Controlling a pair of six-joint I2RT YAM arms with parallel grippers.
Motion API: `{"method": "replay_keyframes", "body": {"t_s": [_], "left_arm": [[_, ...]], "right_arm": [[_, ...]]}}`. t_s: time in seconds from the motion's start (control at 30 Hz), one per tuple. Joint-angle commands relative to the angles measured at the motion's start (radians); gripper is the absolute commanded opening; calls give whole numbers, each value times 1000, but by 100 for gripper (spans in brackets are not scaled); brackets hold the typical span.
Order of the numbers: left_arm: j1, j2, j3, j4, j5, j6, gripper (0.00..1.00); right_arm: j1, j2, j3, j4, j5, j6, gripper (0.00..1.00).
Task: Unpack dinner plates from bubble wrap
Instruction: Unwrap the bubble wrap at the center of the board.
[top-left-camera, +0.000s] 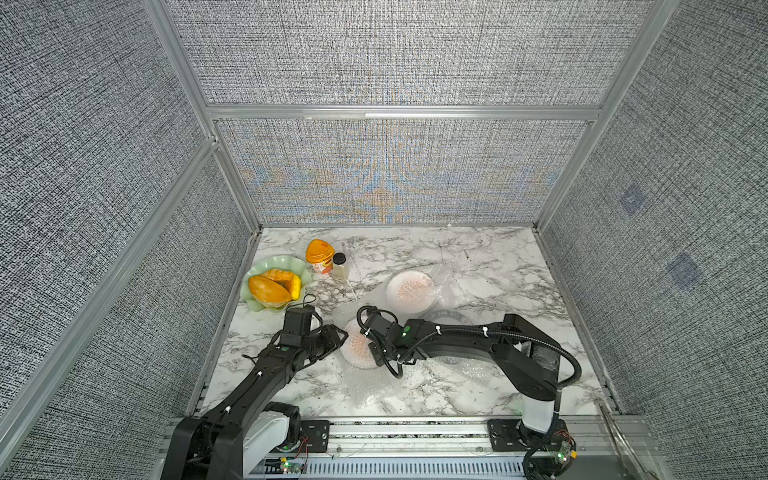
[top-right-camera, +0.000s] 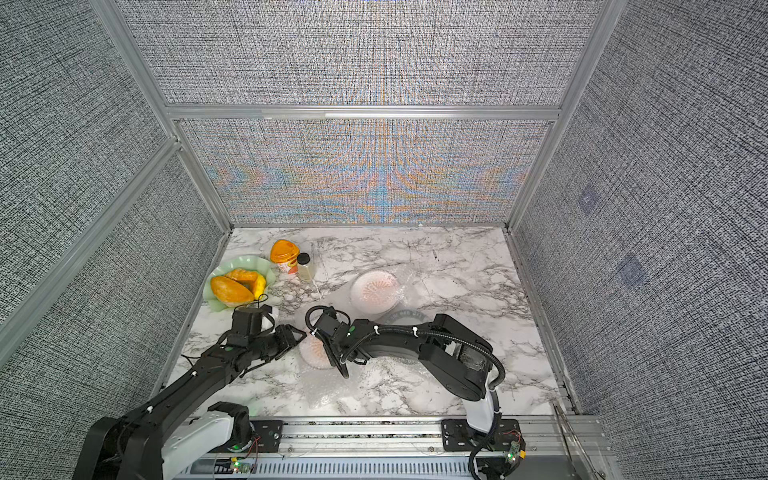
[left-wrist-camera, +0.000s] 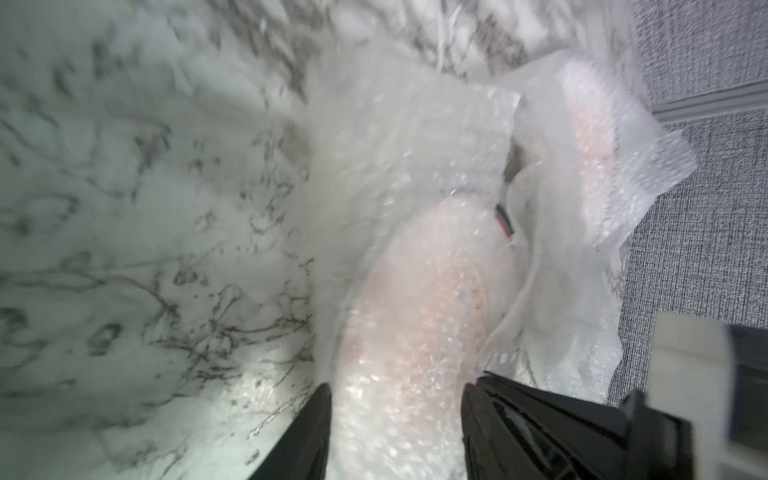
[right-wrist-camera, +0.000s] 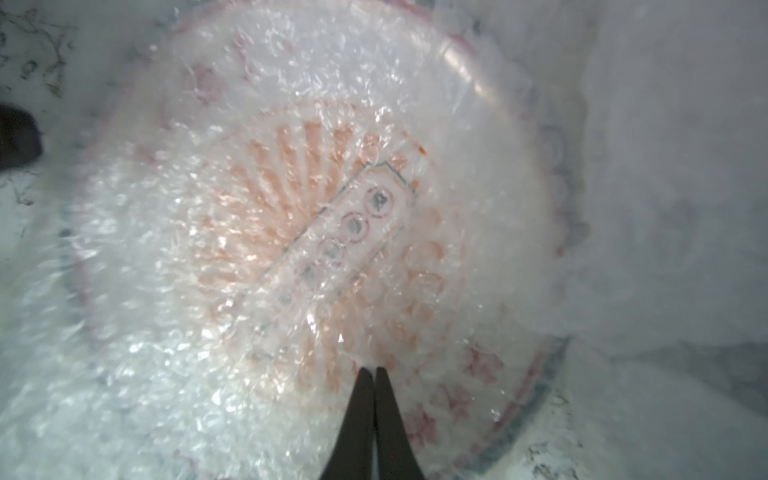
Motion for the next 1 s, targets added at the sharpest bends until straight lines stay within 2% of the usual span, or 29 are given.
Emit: {"method": "replay_keyframes", "body": {"t_s": [0.0,0.07,0.13,0.2,0.27,0.37,0.6,0.7,0.97], "left_arm": [[0,-72,53,-171,-118,-27,46],[-1,-117,39,-86,-59,-26,34],[-3,-108,-5,56,57,-40,21],[-22,-34,-12,126,141,-66,12],[-70,40,-2,154,157,-62,4],[-145,97,-14,216,129,-75,3],[-225,208,-60,352,132,-115,3],[-247,264,-73,400,130,-121,3],[-261,322,-87,383,78,-105,1]], "right_arm": [[-3,-8,-9,15,-25,9,0],[-6,-14,-19,27,-36,14,0],[-12,-21,-30,38,-54,21,0],[-20,-32,-45,54,-72,26,0],[-27,-40,-53,64,-87,31,0],[-34,-49,-63,75,-98,36,0],[-41,-56,-78,78,-107,47,0],[-44,-55,-75,71,-105,46,0],[-46,-55,-67,67,-101,44,0]]}}
